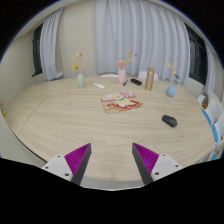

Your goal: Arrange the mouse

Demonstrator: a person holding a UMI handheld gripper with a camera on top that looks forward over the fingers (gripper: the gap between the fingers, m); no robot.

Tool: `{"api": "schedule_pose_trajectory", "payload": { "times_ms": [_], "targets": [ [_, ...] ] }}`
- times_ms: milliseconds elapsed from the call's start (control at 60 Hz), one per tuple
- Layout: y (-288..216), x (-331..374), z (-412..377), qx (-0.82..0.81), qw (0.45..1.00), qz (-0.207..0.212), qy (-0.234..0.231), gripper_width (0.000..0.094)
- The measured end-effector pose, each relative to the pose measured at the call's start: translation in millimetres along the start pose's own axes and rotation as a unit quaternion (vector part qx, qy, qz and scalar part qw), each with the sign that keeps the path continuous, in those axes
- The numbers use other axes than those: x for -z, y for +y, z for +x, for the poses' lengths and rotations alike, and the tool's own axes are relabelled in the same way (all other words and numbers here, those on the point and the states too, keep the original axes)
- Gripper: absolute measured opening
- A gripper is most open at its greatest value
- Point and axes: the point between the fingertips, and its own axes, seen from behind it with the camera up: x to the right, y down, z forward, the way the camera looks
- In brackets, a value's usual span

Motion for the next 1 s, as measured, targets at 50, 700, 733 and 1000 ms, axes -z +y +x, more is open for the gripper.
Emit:
{"api": "schedule_pose_trajectory", "payload": {
  "times_ms": [50, 700, 733, 1000],
  "targets": [
    [1, 0, 5, 0.000, 1.000, 0.000, 0.002, 0.0850],
    [44, 4, 262, -0.029, 0.997, 0.006, 0.075, 0.0858],
    [44, -1, 274, -0.026, 0.997, 0.006, 0.078, 0.0857],
    [37, -63, 331, -0.021, 0.997, 0.000, 0.070, 0.0856]
  ]
}}
